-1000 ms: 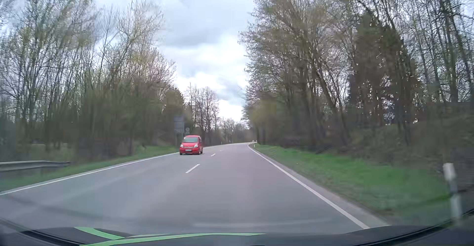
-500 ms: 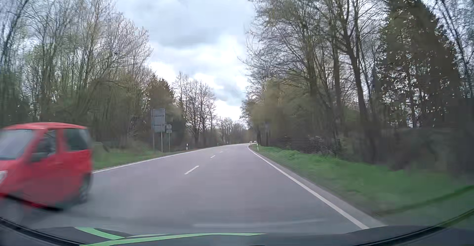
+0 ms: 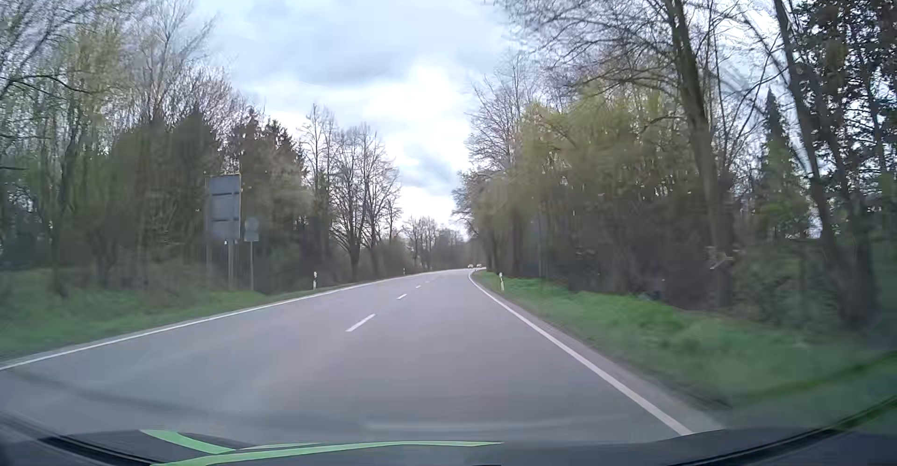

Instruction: Follow the waypoints while adhering to traffic rules and regulations

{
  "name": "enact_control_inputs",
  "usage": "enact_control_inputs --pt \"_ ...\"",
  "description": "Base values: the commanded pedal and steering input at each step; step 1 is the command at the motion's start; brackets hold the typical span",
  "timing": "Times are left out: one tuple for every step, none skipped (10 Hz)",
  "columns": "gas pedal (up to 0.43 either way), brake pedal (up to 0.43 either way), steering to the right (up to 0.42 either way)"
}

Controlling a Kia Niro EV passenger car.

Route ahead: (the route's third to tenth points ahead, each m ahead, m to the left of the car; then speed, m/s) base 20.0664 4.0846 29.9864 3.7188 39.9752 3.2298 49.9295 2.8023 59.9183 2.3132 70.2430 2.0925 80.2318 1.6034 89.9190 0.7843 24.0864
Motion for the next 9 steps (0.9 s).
enact_control_inputs --pt "0.24 0.0 0.003" --pt "0.24 0.0 0.003" --pt "0.24 0.0 0.003" --pt "0.24 0.0 0.003" --pt "0.24 0.0 0.003" --pt "0.24 0.0 0.003" --pt "0.24 0.0 0.003" --pt "0.228 0.0 0.003" --pt "0.228 0.0 0.004"
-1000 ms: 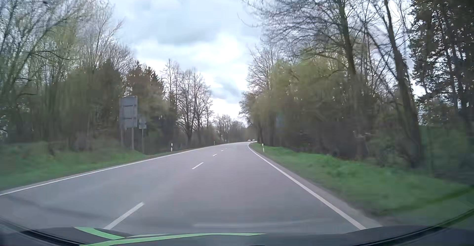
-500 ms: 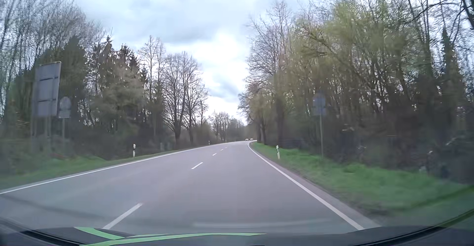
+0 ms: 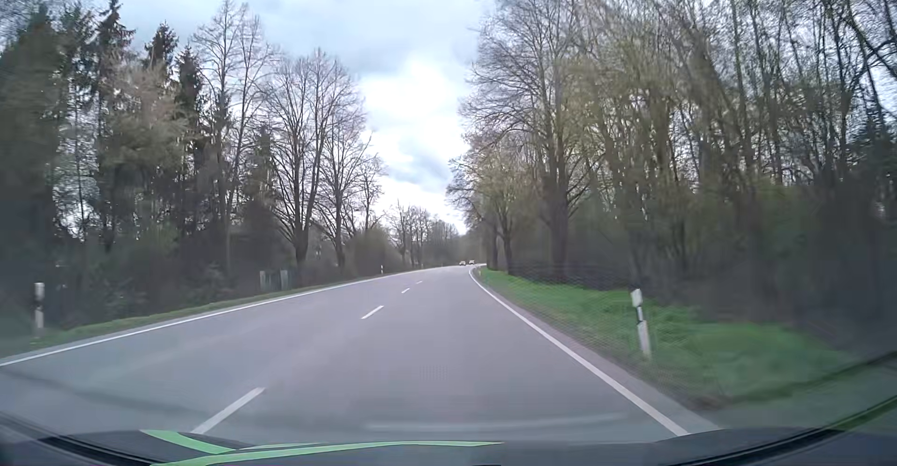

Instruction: Follow the waypoints while adhering to traffic rules and regulations

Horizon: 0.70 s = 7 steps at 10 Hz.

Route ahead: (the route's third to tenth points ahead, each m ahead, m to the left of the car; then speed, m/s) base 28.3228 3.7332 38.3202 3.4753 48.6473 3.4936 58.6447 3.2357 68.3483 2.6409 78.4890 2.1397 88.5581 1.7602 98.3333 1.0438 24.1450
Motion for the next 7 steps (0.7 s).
enact_control_inputs --pt "0.228 0.0 0.004" --pt "0.228 0.0 0.004" --pt "0.228 0.0 0.005" --pt "0.22 0.0 0.004" --pt "0.22 0.0 0.005" --pt "0.22 0.0 0.005" --pt "0.22 0.0 0.005"
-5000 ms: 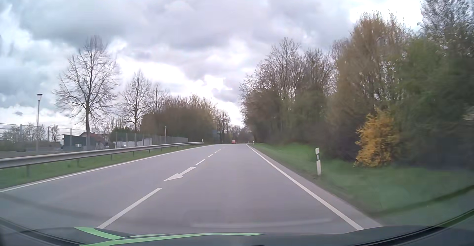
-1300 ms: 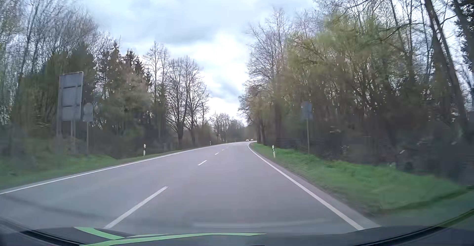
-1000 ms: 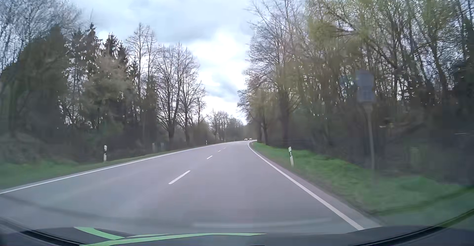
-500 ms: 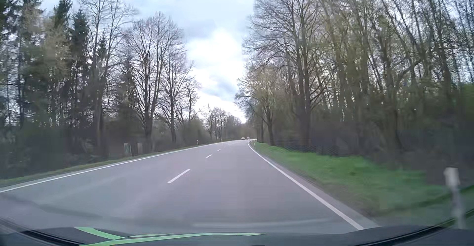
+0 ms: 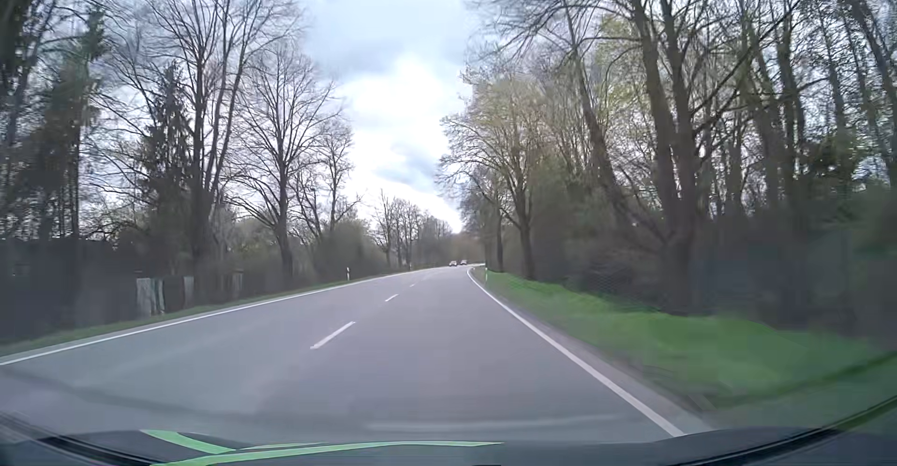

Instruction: Follow the waypoints while adhering to traffic rules and regulations

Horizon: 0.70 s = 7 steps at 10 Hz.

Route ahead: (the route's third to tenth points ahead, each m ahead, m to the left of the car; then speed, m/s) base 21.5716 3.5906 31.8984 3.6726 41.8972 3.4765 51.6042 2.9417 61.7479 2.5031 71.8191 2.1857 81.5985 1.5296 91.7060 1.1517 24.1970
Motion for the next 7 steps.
enact_control_inputs --pt "0.22 0.0 0.004" --pt "0.22 0.0 0.004" --pt "0.22 0.0 0.004" --pt "0.22 0.0 0.004" --pt "0.22 0.0 0.004" --pt "0.22 0.0 0.004" --pt "0.22 0.0 0.004"
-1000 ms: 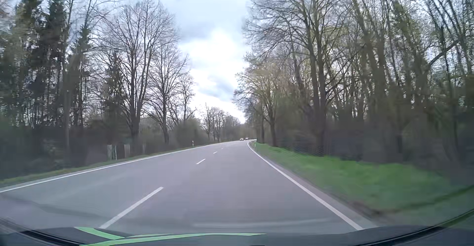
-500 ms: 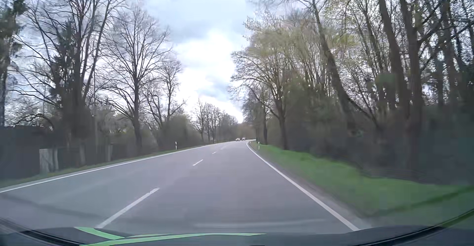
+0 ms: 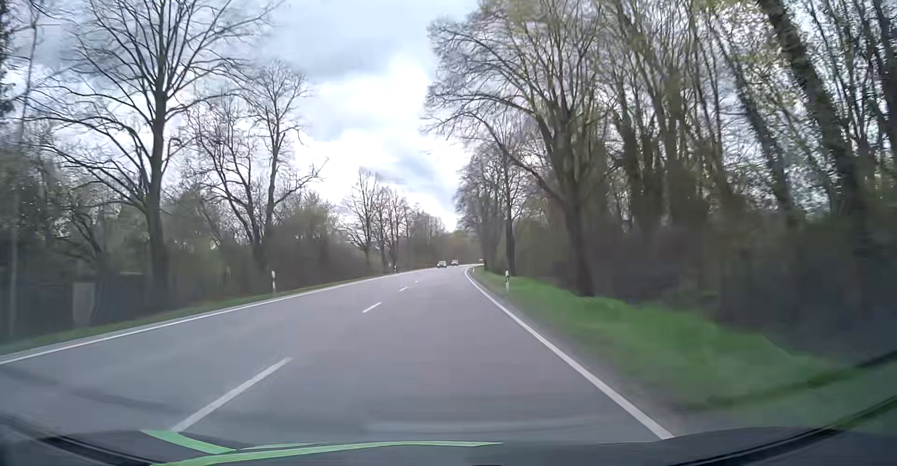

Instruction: Follow the waypoints while adhering to traffic rules and regulations

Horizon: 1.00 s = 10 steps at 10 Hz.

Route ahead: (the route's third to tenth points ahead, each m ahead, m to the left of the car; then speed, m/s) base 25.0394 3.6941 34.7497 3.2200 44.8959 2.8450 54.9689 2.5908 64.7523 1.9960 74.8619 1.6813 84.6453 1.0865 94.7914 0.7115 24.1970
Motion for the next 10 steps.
enact_control_inputs --pt "0.22 0.0 0.004" --pt "0.22 0.0 0.004" --pt "0.22 0.0 0.004" --pt "0.22 0.0 0.004" --pt "0.22 0.0 0.004" --pt "0.22 0.0 0.004" --pt "0.22 0.0 0.004" --pt "0.22 0.0 0.004" --pt "0.22 0.0 0.004" --pt "0.22 0.0 0.004"
